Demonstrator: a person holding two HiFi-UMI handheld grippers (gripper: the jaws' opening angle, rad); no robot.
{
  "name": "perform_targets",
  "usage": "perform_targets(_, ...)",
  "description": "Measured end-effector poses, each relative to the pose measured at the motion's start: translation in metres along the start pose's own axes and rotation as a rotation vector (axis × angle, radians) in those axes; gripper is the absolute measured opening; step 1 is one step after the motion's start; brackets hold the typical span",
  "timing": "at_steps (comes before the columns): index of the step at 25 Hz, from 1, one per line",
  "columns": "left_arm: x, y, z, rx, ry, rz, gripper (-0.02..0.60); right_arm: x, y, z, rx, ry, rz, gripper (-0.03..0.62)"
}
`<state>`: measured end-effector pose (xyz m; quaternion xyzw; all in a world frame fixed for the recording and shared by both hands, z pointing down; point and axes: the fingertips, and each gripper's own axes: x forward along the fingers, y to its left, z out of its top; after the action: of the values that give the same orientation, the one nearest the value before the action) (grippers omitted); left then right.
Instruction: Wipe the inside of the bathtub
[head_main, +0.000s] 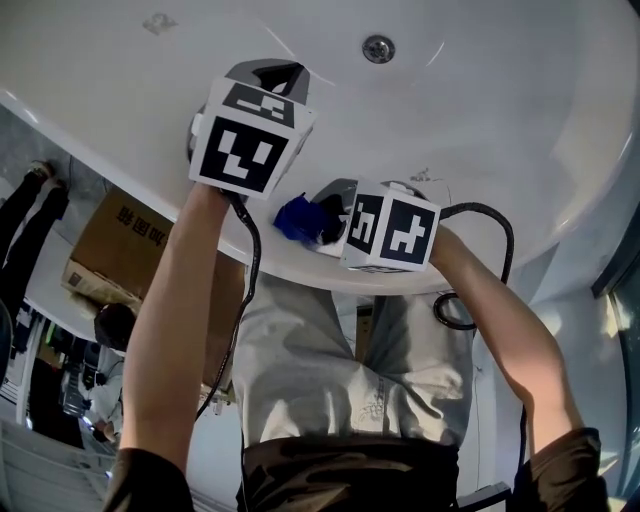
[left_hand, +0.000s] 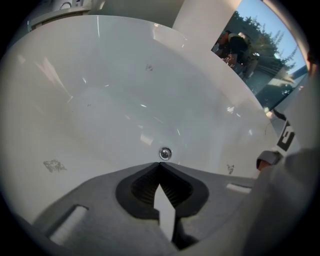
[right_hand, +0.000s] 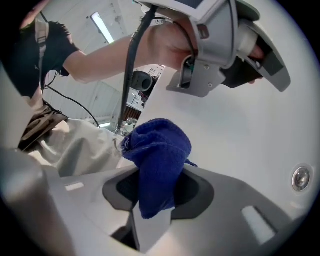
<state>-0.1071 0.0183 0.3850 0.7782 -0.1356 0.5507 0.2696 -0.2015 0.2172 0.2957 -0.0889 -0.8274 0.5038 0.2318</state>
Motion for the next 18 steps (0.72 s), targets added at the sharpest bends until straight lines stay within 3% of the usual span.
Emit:
perform_targets(11,-0.003,-0.004,-0.004,-0.009,0.009,0.008,0.002,-0.010,0.045,0.007,-0.052,-0.001,0.117,0.138)
perform_targets(18,0.000,-0.005,-0.008,-0.013,0.012,0.011,0.002,-0.014,0.039,0.012,-0.040,-0.053,0.144,0.137)
